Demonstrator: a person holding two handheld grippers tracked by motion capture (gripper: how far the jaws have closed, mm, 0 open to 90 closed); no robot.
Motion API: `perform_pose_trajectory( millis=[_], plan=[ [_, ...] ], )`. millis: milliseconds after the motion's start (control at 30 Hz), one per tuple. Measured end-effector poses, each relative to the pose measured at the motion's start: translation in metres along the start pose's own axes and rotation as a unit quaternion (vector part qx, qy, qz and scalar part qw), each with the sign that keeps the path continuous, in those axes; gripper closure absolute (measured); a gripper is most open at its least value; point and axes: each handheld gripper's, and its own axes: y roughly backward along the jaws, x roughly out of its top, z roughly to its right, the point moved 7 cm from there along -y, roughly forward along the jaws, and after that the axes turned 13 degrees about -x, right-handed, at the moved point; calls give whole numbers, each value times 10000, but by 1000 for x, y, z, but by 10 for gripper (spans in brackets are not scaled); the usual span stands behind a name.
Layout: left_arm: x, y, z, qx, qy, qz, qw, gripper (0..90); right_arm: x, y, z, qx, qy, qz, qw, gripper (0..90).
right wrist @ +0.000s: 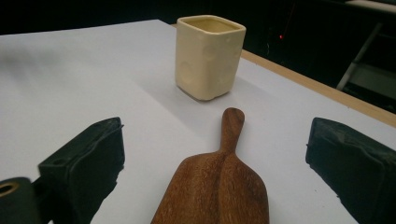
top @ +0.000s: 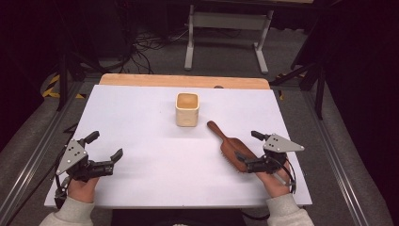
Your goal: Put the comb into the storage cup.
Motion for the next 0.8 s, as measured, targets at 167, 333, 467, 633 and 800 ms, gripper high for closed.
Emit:
perform_pose_trajectory(
  millis=[167,333,467,633,800],
  plan=[
    [0,0,0,-13,-25,-8,10000,12,9,-12,4,38,-28,-205,9998,85],
    [0,-1,0,-28,-19,-26,10000,12,21,-19,6,60,22,-225,9997,95],
    [0,-2,1,-39,-18,-12,10000,12,28,-24,7,96,38,-261,9996,95],
    [0,-2,0,-34,-25,-25,10000,12,37,-34,8,144,107,-326,9993,95],
    [0,-2,1,-47,-34,-42,10000,14,43,-42,8,174,203,-395,9989,95]
  ],
)
